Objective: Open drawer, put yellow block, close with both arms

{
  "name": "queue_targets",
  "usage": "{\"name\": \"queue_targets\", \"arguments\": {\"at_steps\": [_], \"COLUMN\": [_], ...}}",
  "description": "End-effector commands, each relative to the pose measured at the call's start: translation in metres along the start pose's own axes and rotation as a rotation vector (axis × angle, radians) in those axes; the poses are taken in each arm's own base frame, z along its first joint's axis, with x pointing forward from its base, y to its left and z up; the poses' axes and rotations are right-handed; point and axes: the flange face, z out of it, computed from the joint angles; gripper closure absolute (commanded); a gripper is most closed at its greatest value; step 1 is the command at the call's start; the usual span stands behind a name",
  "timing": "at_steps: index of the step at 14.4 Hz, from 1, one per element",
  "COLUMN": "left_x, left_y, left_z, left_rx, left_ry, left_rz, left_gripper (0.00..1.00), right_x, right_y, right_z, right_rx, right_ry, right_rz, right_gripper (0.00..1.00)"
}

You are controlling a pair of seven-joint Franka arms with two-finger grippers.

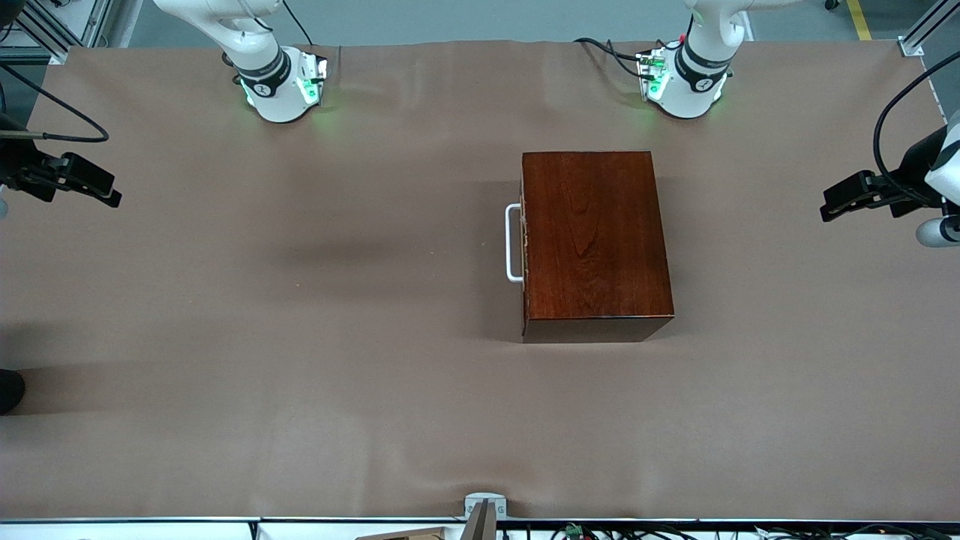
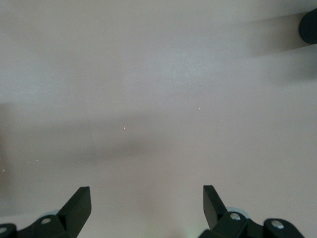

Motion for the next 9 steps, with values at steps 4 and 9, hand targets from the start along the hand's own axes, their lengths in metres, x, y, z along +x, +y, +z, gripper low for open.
{"name": "queue_targets", "arguments": {"at_steps": [4, 9], "left_x": [-0.0237, -0.0283], "left_y": [-0.0112, -0.0099], "left_z": [0.0028, -0.0024], "left_rx": [-0.035, -0.032], "left_ry": [0.046, 0.02], "left_rz": [0.008, 0.01], "left_gripper": [0.0, 0.0], "right_x": [0.0015, 0.0015], "right_y": [0.0022, 0.002], "right_z": [-0.0035, -0.0035], "right_rx": [0.016, 0.018], "right_ry": [-0.002, -0.003], "right_rz": [0.013, 0.013], "right_gripper": [0.0, 0.0]}}
